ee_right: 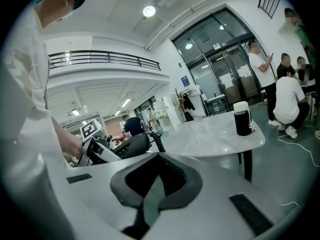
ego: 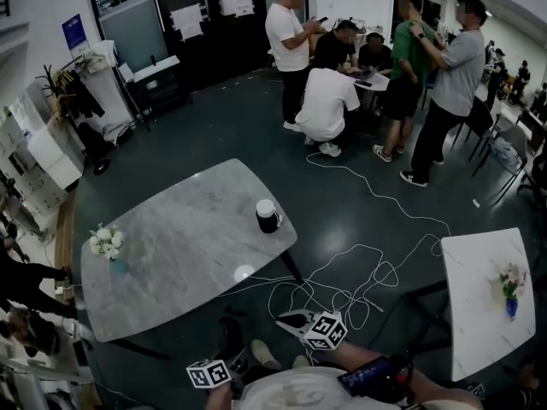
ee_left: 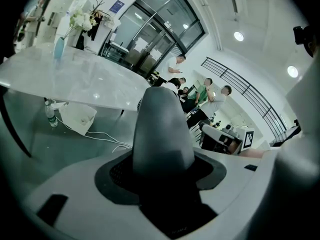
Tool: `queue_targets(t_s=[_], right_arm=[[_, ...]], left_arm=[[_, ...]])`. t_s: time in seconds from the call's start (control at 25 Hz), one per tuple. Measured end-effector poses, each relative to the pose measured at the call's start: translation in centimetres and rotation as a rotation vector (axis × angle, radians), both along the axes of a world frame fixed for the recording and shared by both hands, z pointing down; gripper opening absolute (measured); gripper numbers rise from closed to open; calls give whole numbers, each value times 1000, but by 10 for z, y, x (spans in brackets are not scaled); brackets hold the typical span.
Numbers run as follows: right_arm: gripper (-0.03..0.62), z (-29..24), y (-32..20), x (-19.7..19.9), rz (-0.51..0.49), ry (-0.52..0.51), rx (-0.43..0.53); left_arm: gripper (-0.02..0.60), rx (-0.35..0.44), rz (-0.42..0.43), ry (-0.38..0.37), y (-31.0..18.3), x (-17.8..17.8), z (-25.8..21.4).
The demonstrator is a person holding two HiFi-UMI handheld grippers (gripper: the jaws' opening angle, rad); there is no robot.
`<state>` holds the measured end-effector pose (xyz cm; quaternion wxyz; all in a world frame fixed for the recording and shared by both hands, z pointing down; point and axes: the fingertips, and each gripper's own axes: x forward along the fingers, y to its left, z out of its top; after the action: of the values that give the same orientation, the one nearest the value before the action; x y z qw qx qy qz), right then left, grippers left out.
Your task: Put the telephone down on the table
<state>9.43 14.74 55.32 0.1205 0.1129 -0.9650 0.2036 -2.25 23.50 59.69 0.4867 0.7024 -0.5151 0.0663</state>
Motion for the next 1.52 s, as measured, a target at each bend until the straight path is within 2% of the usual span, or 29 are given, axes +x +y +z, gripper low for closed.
queue_targets(t_s=[0.76,1.2,1.52], right_arm=[[15,-2,-45,-37,40,23,-2],[15,3,-78,-62,80,52,-5],[15,-4,-105,-97,126,76,0]], left_arm=[[275,13,39,31,-53,-38,0],[275,21,70,34,-91,-71,6],[275,23,103,33,-114,-109,5]])
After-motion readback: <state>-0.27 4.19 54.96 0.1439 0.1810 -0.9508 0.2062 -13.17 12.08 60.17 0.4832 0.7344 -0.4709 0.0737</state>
